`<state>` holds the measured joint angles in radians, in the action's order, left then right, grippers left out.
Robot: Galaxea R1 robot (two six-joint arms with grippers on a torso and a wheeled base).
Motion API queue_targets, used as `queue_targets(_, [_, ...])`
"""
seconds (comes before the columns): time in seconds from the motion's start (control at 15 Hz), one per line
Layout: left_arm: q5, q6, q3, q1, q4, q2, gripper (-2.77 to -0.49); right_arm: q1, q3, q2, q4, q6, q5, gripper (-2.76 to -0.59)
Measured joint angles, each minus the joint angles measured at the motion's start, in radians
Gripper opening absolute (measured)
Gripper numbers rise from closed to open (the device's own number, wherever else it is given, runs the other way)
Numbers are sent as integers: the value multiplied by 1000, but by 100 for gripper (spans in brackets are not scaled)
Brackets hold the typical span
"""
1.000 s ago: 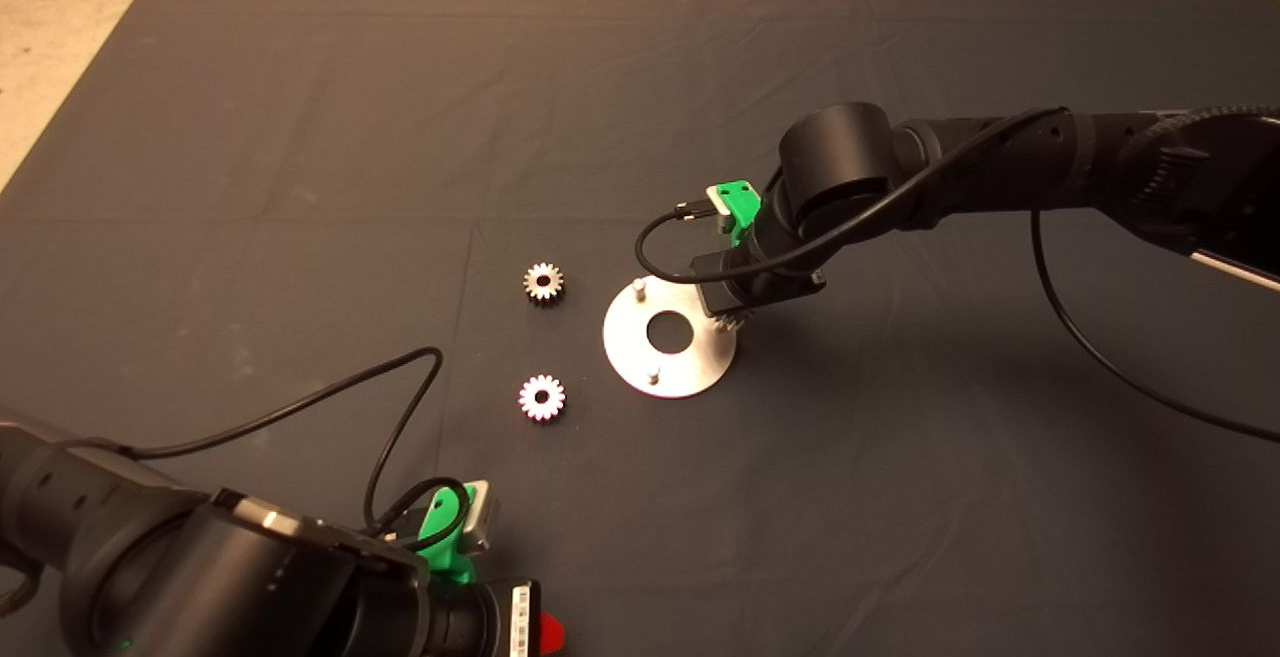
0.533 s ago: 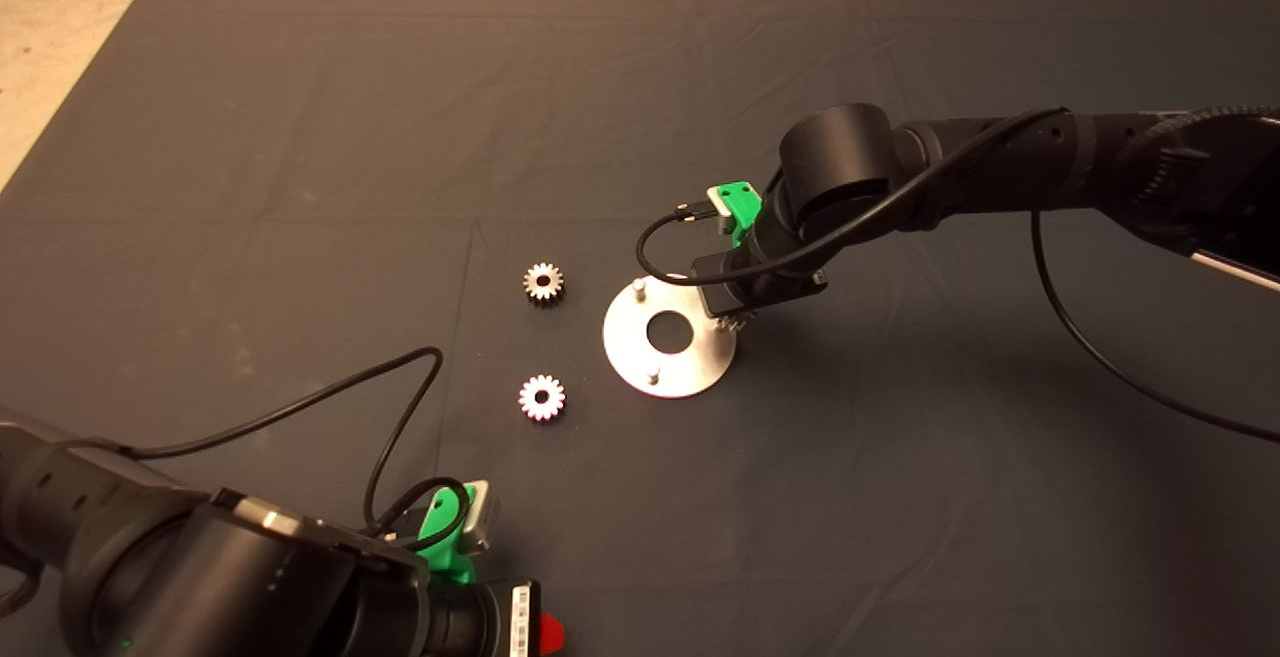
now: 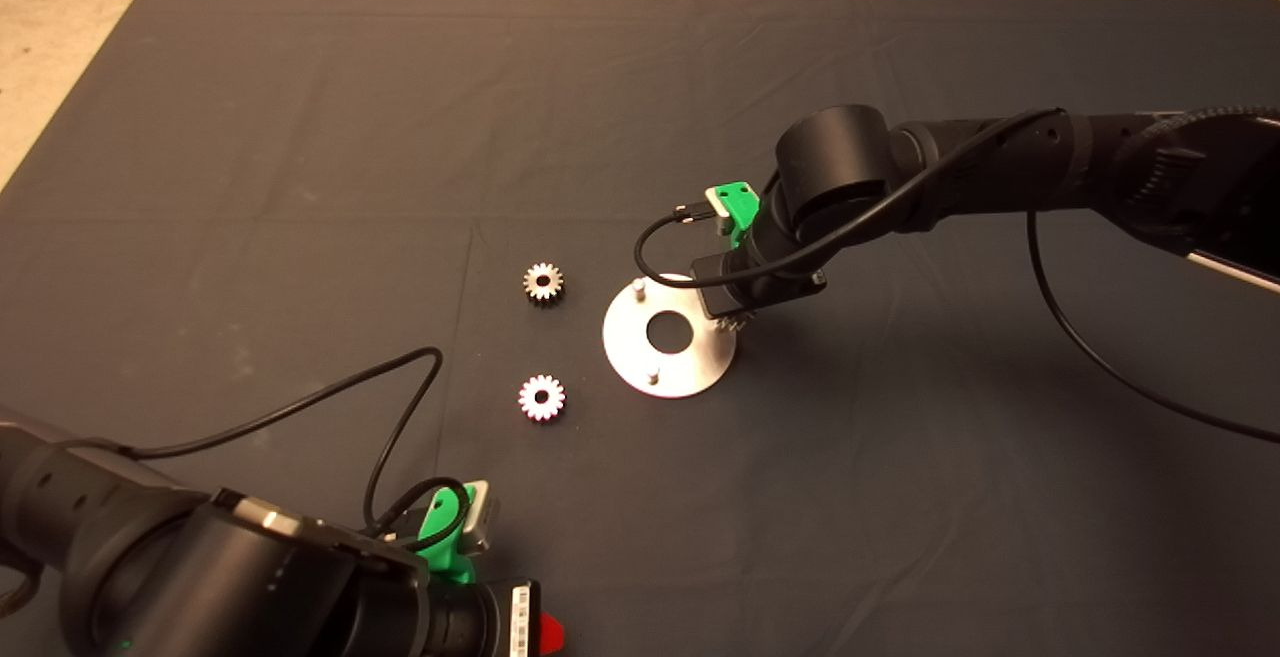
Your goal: Install three planetary gears onto the carrier pins
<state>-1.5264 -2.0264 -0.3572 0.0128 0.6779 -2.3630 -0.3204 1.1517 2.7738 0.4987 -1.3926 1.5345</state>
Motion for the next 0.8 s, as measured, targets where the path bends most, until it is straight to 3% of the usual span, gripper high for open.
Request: queue_targets(0.8, [0,0,0,-2,0,0,-150,2,8,11,0,0,-2,-231])
